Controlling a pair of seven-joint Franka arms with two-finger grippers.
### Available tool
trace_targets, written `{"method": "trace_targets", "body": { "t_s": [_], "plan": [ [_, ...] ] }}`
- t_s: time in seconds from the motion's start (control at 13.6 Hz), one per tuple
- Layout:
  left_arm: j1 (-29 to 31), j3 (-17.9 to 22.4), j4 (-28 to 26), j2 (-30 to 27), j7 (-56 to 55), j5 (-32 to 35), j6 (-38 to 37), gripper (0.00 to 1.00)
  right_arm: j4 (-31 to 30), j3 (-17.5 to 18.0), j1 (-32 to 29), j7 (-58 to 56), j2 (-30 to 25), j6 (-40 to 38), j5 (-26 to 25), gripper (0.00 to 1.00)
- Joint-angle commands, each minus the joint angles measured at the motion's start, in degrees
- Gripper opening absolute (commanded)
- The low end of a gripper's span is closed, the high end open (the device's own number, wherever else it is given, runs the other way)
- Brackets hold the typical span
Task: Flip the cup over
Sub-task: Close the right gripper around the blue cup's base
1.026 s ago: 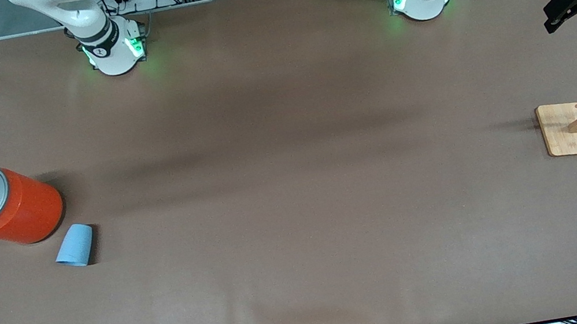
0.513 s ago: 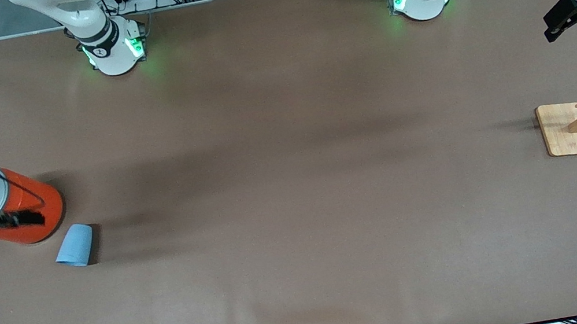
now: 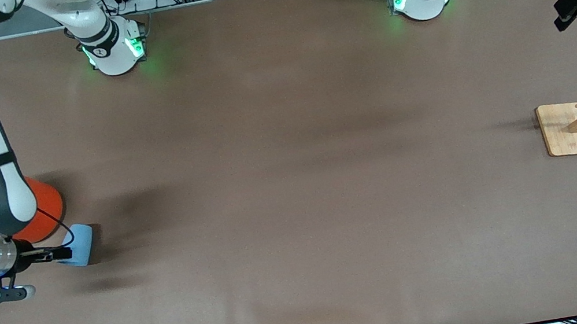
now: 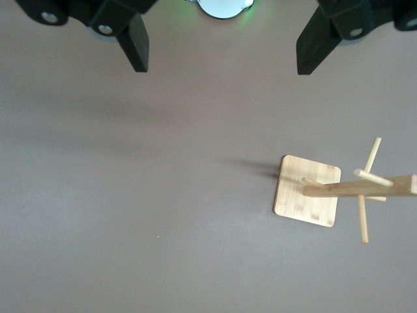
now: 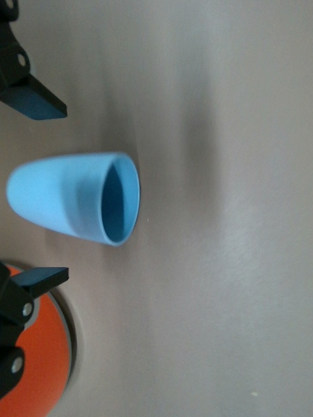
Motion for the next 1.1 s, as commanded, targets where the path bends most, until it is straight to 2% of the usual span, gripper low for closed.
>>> {"method": "trace_targets", "body": {
  "t_s": [0.0, 0.44, 0.59, 0.81, 1.03],
  "plan": [
    [0.55, 0.09, 0.16, -1.62, 0.37, 1.0, -1.19, 1.0, 1.08, 0.91, -1.34, -0.65, 1.92, -0.3, 0.0, 1.0],
    [0.55, 2.73, 0.25, -1.71, 1.25, 0.56, -0.75, 1.0, 0.99, 1.0, -0.64, -0.47, 3.77, 1.01, 0.17, 1.0],
    [0.55, 2.82, 0.25, -1.8, 1.25, 0.82, -0.75, 1.0, -1.63, 1.0, -0.28, -0.12, 3.77, 4.51, 0.17, 1.0],
    [0.55, 2.91, 0.25, -1.71, 1.25, 1.0, -0.75, 1.0, -9.18, 1.0, -0.28, -0.12, 2.63, 13.64, 0.09, 1.0],
    [0.55, 2.82, 0.16, -2.58, 1.69, 1.0, -1.19, 1.0, -10.08, 1.0, -0.2, -0.12, 2.27, 14.81, 0.09, 1.0]
  ]
}}
